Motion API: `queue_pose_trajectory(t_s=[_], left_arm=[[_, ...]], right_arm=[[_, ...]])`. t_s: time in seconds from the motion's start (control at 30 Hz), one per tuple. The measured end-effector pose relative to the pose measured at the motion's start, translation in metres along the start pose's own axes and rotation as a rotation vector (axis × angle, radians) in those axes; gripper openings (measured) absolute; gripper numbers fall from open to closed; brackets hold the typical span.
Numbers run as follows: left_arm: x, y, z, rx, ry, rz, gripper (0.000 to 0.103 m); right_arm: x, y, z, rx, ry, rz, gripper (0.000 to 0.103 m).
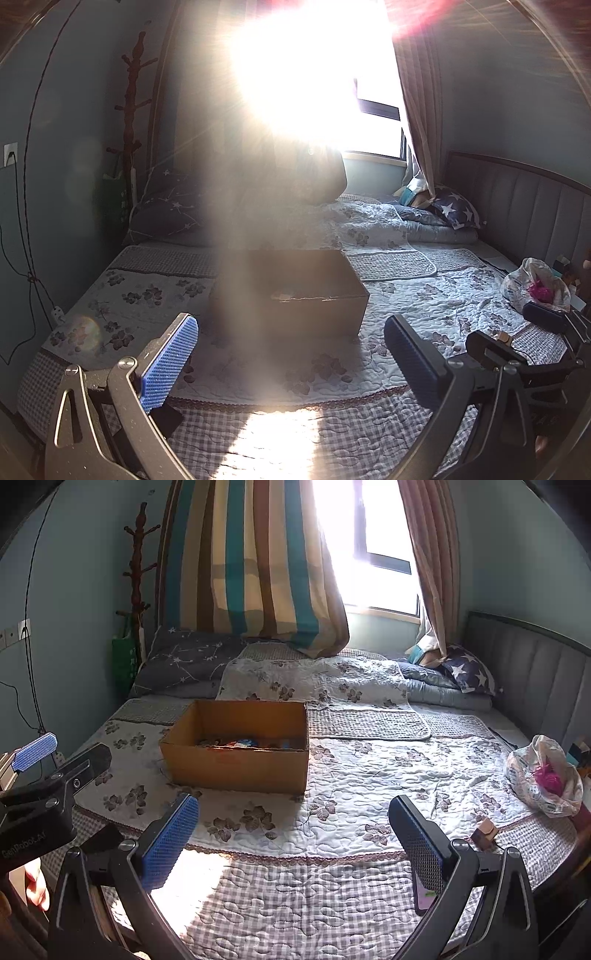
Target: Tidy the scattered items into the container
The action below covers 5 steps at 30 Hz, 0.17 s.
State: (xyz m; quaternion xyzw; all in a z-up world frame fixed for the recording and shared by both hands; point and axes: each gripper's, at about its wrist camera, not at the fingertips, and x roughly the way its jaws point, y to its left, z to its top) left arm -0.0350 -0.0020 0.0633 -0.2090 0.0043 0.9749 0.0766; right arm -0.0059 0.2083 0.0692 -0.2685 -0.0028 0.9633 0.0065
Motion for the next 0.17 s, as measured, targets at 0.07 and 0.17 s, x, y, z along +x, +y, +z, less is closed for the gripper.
queue_pose_trajectory(t_s=[0.07,0.17], left_arm=[[-0.0005,-0.0016,-0.0002,0.010,-0.004,-0.001,0.056],[-0.0001,-0.0041,-0.0005,0.020,-0.005,-0.002,0.059]], right_arm=[[0.0000,-0.0010,-0.0002,0.001,0.002,0.000,0.103],[-0.0004,-0.0015,0.0000,0.000,0.001,-0.003,0.103]])
